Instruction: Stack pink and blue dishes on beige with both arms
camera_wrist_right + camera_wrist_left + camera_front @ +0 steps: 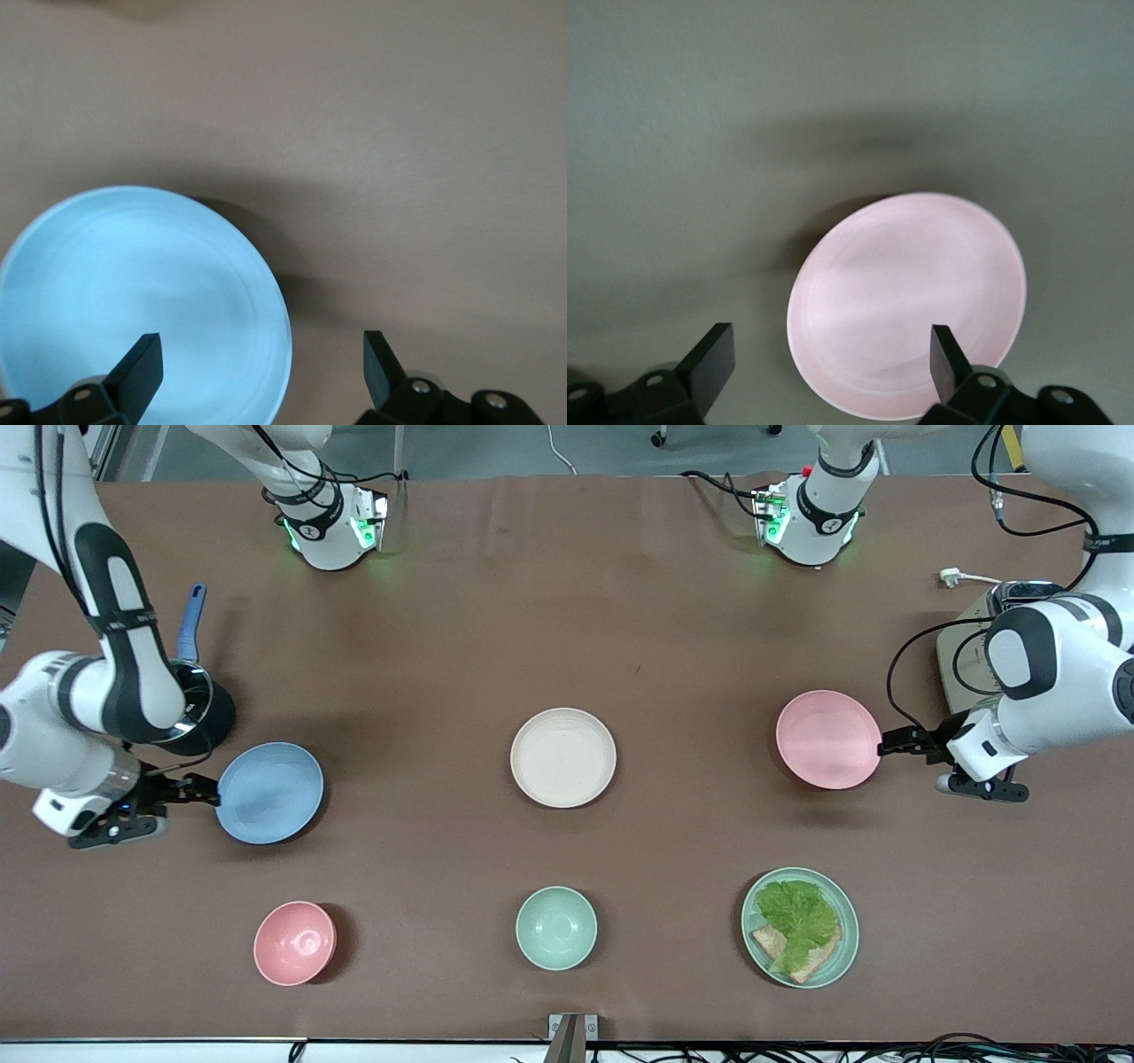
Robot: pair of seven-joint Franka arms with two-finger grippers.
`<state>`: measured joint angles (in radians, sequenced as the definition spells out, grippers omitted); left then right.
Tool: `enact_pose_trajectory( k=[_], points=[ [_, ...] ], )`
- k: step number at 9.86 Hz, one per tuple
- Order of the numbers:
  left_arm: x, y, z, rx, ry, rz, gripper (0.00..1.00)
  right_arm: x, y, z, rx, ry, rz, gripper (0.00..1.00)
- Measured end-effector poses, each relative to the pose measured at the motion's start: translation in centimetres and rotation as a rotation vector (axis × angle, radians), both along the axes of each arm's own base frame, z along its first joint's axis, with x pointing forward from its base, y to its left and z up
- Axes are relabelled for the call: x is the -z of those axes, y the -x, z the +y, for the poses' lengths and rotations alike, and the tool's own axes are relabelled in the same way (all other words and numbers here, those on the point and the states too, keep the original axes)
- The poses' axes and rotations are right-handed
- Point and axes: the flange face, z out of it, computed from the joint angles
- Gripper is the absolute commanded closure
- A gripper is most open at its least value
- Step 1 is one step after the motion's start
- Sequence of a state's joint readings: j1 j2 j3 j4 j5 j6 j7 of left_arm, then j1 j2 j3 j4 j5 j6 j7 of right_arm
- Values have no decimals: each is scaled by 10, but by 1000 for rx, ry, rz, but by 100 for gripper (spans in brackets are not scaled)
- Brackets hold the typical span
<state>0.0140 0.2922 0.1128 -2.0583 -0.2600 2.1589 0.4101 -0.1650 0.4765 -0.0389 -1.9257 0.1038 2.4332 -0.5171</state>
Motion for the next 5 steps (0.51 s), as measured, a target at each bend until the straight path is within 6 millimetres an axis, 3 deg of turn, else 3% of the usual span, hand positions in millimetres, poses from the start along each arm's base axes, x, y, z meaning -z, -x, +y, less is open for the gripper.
enact_pose_trajectory(
  k=[2,3,4,5],
  points=[
    [46,14,7,-2,13,83,26,36,20,-15,-8,-58,1,0],
    [68,18,8,-12,18,115,30,47,26,-22,12,-98,5,7],
    [84,20,9,-25,24,132,50,55,30,-24,29,-132,5,21],
    [94,21,9,-31,22,138,83,61,34,-24,38,-153,16,42]
  ],
)
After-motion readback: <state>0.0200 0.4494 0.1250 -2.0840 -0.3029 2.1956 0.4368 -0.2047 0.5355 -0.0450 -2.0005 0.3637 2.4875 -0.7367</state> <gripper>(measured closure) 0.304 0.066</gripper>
